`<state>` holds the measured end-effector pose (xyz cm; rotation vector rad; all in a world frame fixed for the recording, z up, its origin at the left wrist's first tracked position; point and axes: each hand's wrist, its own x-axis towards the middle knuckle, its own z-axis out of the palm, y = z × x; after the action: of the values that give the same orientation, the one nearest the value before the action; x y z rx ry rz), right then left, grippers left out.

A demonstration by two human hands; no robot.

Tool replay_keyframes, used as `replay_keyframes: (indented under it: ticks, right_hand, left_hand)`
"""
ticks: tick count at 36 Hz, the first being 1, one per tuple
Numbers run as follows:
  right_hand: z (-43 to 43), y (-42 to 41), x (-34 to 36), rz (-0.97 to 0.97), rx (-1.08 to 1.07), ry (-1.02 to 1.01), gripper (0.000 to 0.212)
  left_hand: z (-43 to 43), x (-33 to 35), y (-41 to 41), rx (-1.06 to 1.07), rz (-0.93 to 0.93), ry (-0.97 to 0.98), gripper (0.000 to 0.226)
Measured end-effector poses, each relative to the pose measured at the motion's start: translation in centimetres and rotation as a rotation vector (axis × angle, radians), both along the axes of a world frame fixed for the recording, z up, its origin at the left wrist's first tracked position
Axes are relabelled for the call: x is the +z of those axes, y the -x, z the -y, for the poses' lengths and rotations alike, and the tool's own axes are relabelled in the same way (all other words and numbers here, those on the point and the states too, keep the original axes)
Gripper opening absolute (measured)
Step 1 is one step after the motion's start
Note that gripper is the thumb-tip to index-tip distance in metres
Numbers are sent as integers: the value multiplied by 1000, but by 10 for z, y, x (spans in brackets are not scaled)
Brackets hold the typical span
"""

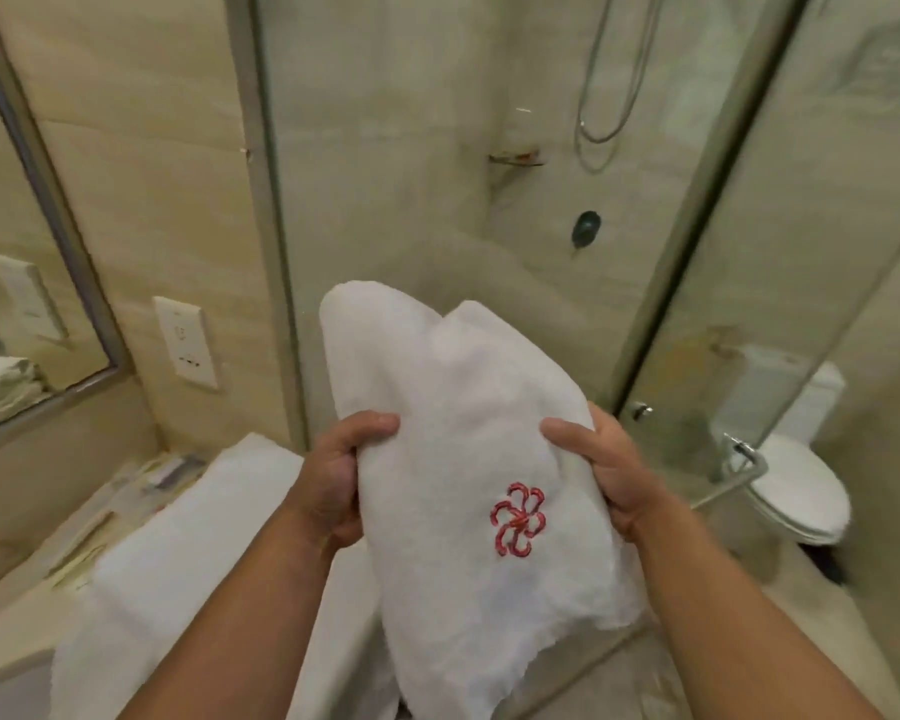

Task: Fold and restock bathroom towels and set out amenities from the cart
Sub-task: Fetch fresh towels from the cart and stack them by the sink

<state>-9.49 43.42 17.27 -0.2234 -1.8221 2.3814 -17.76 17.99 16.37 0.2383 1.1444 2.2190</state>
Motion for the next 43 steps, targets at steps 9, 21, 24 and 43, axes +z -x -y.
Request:
replay_keyframes:
  ticks: [9,21,24,43]
  right_hand:
    - [-107,-173,26,-200,-482,-62,51]
    - [-239,-382,30,-238,-1116,-144,39]
    - [-279,-426,25,-238,-1291,-144,37]
    - [-439,-719,17,52,-2166,-346,69]
  left_hand:
    - [-157,40,-118,210,-501,180,68]
    - [-368,37,-261,-297,-651,224,111]
    - [-429,33,-295,-420,-736,212,119]
    - [-796,32,-583,-897,-1096,-202,98]
